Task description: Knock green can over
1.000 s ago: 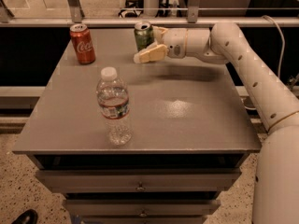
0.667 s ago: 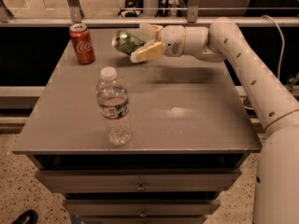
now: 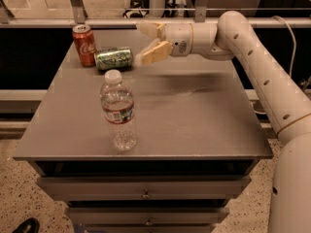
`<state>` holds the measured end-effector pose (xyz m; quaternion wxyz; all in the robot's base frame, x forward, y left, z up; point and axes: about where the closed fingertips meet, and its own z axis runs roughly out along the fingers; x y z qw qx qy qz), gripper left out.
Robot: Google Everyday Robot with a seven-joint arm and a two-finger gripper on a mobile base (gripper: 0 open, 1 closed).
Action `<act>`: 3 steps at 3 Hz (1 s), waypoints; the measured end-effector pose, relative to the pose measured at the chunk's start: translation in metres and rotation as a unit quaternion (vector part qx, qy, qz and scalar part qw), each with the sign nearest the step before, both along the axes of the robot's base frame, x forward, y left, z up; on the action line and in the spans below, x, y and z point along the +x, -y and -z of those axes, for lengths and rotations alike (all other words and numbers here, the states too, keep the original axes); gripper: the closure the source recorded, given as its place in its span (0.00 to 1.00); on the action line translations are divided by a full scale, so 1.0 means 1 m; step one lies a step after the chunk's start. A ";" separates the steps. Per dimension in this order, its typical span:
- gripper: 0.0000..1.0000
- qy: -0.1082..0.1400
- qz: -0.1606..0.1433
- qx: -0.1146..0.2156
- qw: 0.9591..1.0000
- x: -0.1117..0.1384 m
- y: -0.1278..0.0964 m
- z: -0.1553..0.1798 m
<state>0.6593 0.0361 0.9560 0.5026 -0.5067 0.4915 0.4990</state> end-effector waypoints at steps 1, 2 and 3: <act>0.00 0.009 -0.010 -0.009 1.000 -0.010 0.002 -0.003; 0.00 0.021 0.000 -0.026 0.999 -0.010 0.013 -0.004; 0.00 0.046 0.040 -0.064 0.996 0.002 0.050 -0.006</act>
Offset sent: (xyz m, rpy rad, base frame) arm -0.0126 -0.0202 0.0025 -0.0641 -0.0509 -0.0037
